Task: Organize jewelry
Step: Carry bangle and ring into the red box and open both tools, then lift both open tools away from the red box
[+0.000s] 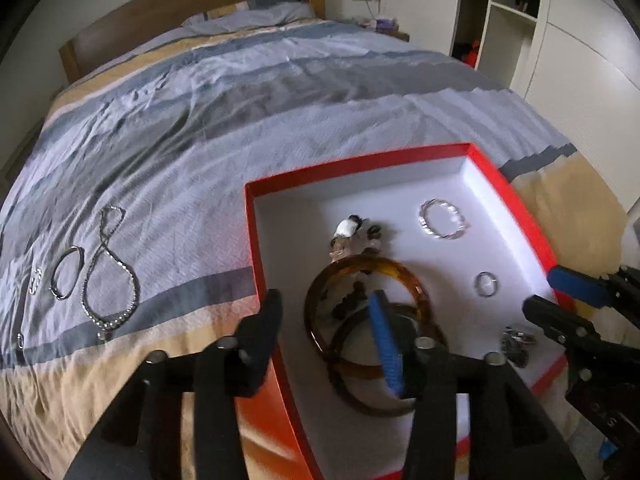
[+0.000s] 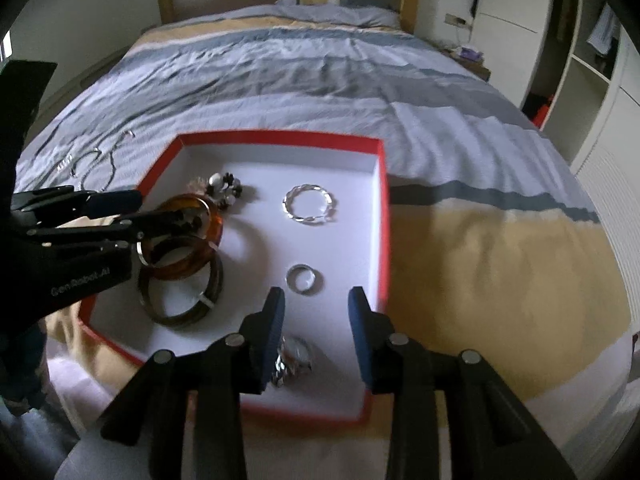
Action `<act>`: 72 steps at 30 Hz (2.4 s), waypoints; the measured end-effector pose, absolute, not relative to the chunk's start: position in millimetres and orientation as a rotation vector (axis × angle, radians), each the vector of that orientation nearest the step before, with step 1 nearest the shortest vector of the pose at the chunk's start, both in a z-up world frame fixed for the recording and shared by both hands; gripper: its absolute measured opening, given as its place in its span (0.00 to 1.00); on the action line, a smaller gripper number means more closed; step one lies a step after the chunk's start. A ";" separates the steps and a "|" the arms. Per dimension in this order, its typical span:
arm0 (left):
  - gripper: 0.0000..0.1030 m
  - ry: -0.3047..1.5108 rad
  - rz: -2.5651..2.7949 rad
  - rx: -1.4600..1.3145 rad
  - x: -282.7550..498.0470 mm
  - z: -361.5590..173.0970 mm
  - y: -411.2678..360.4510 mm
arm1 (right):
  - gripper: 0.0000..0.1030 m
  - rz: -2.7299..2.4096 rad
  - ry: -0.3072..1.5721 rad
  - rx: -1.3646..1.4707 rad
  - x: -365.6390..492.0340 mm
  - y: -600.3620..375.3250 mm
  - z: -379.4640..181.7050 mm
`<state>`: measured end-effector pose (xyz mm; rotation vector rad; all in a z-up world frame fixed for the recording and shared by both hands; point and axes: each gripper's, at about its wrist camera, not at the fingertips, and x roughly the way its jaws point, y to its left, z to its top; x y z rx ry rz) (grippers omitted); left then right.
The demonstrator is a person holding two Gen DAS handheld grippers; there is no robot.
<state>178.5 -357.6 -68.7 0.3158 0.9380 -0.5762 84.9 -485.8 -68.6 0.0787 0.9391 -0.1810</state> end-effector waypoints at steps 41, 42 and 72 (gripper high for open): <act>0.84 0.681 -0.218 0.104 -7.1 64.9 -30.5 | 0.48 -0.029 0.611 0.153 -70.7 -309.7 82.9; 0.84 0.678 -0.204 0.090 -7.5 65.5 -18.5 | 0.48 -0.025 0.610 0.146 -70.9 -306.1 85.0; 0.84 0.773 -0.211 -0.064 179.4 -6.6 42.0 | 0.60 0.121 0.792 0.128 124.3 -283.6 7.8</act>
